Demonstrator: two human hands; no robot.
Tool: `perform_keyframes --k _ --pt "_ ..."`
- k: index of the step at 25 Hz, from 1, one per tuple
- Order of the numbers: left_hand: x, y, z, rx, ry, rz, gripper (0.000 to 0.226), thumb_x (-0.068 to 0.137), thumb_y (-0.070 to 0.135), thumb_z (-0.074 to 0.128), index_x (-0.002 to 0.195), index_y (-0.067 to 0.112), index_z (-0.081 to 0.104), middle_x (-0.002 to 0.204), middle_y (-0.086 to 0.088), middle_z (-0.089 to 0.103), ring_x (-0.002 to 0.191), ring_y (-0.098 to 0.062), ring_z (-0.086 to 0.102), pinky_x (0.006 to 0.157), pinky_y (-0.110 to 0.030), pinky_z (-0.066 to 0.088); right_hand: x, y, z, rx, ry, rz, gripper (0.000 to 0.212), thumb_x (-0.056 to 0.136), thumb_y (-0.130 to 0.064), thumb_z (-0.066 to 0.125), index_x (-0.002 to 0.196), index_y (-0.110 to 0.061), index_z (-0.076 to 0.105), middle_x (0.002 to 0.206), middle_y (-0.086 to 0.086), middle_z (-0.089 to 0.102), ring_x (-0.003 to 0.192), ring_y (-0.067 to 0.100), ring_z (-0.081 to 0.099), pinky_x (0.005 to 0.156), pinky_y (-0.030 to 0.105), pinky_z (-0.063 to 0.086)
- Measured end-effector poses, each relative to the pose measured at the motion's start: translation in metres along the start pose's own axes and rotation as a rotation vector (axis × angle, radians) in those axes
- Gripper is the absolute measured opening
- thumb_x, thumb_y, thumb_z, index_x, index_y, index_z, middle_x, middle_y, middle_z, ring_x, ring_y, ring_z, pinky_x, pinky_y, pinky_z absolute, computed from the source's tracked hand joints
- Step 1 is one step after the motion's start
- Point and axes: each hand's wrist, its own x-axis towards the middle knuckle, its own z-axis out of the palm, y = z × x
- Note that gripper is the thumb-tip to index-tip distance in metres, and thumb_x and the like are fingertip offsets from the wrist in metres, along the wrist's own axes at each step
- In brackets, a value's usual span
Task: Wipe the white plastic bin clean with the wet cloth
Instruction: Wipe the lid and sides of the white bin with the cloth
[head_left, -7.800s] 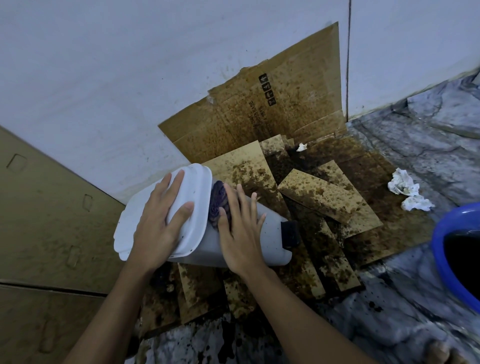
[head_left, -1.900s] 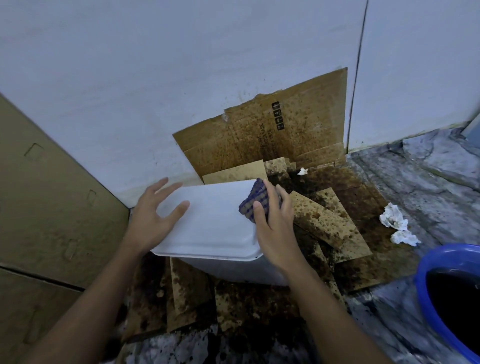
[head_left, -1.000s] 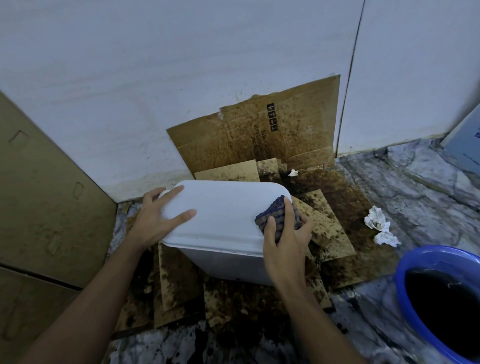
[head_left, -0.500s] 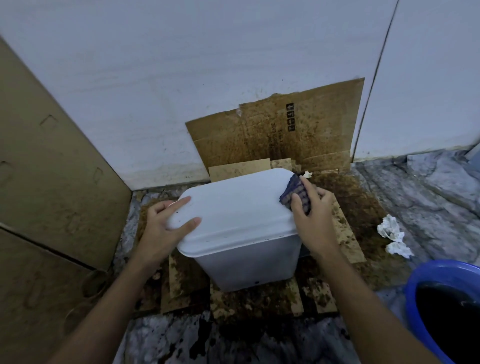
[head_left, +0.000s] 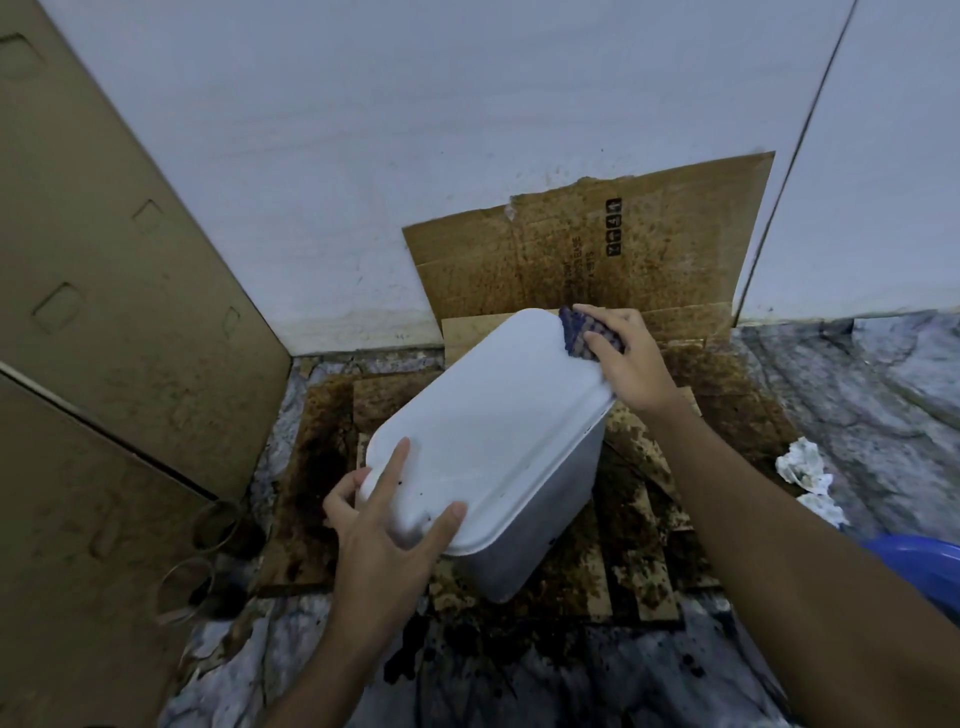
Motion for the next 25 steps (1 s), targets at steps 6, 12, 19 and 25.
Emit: perform_keyframes --k 6,12,19,25 --pt "-0.021 -0.009 0.014 -0.011 -0.025 0.015 0.068 0.07 0.06 0.067 0.129 0.067 0.033 0.139 0.016 0.016 0.127 -0.017 0.032 0.103 -0.04 0.048 0.016 0.005 0.003 -0.05 -0.077 0.004 0.034 0.105 -0.019 0.047 0.136 -0.022 0.061 0.12 0.008 0.046 0.114 0.015 0.049 0.093 0.01 0.037" --pt "0.006 -0.021 -0.014 0.124 -0.12 0.01 0.04 0.079 0.08 0.051 0.117 0.079 0.039 0.122 0.014 0.025 0.116 -0.017 0.038 0.097 -0.043 0.051 -0.002 0.01 0.02 -0.173 0.052 0.08 0.037 0.104 -0.034 0.045 0.14 -0.034 0.054 0.13 0.008 0.036 0.128 0.026 0.028 0.117 0.048 0.027" --pt "0.096 -0.017 -0.023 0.319 -0.265 0.156 0.073 0.073 0.089 0.044 0.142 0.065 0.034 0.149 0.015 0.025 0.14 -0.02 0.03 0.113 -0.05 0.039 -0.054 -0.02 0.047 -0.239 0.13 0.185 0.052 0.104 -0.048 0.039 0.154 -0.044 0.025 0.156 0.004 0.019 0.142 0.03 0.016 0.118 0.055 0.02" --pt "0.145 -0.005 -0.011 0.369 -0.476 0.294 0.065 0.09 0.074 0.048 0.15 0.057 0.029 0.156 0.007 0.034 0.142 -0.015 0.033 0.112 -0.036 0.034 -0.112 -0.045 0.093 -0.181 0.218 0.239 0.057 0.101 -0.052 0.039 0.154 -0.051 0.017 0.164 -0.008 -0.003 0.146 0.033 0.009 0.112 0.057 0.031"
